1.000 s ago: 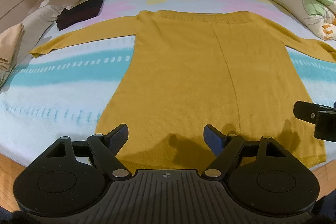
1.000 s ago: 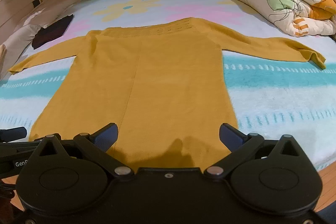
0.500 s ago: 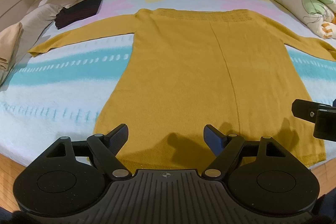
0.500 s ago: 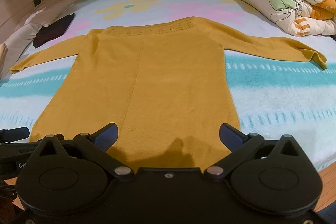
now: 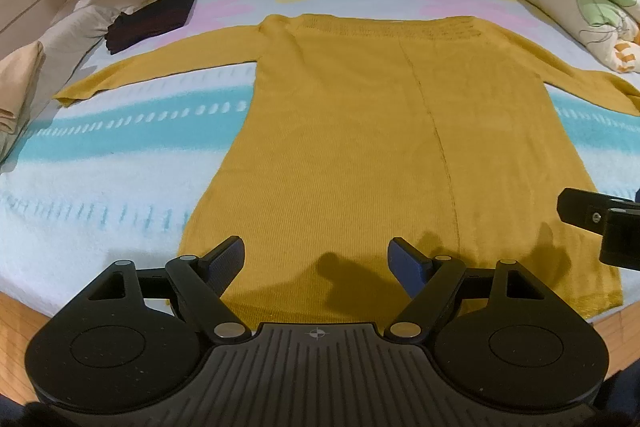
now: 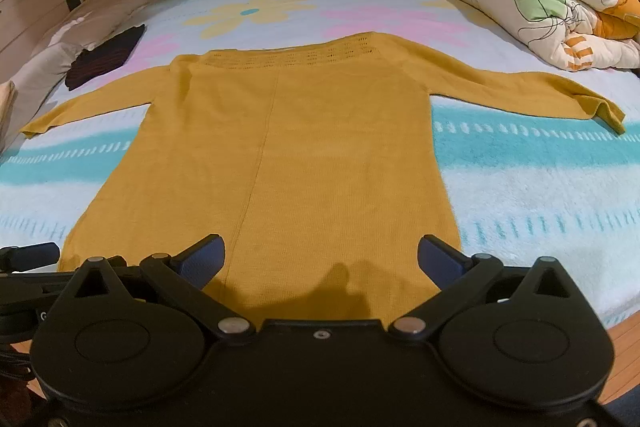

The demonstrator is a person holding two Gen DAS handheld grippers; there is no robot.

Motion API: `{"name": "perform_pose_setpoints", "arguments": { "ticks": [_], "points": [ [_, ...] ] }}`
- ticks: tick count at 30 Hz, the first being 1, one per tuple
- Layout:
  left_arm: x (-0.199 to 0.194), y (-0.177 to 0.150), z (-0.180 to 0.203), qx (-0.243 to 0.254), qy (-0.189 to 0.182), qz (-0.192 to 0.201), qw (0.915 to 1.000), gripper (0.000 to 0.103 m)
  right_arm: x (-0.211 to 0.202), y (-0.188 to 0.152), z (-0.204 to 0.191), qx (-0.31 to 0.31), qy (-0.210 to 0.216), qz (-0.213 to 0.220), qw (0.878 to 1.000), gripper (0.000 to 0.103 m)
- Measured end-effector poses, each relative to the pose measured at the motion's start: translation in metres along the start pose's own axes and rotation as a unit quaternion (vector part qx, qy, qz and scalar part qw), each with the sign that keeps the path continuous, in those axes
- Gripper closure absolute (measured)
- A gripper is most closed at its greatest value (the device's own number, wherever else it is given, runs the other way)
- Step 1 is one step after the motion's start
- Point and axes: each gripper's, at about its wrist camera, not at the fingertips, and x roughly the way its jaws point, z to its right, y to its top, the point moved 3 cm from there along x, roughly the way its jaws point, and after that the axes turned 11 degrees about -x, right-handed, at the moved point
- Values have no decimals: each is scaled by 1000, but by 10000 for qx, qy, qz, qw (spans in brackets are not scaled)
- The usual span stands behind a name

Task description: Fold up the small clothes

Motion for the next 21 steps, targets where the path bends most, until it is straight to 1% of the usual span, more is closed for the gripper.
{"name": "perform_pose_setpoints", "arguments": {
  "ticks": [3,5,6,11,16,19,21],
  "points": [
    [0,0,0,15,7,2,10000,25,0,0,-1,-40,-41,75,10000,1],
    [0,1,1,40,46,40,10000,25,0,0,-2,-36,-19,46,10000,1],
    [-1,2,1,49,73,66,9999,25,0,1,-2,-56,-32,-43,10000,1],
    [-5,4,0,92,142,154,9997,25,-3,4,-4,-193,-204,98,9996,1],
    [-10,5,2,168,109,179,9996,25,-8,4,-6,-194,-160,277,9993,1],
    [-16,9,4,157,50,157,9997,26,-11,4,-7,-366,-335,275,9984,1],
    [-24,14,3,7,11,166,9999,26,-15,5,-9,-410,-389,284,9980,1]
  ]
}}
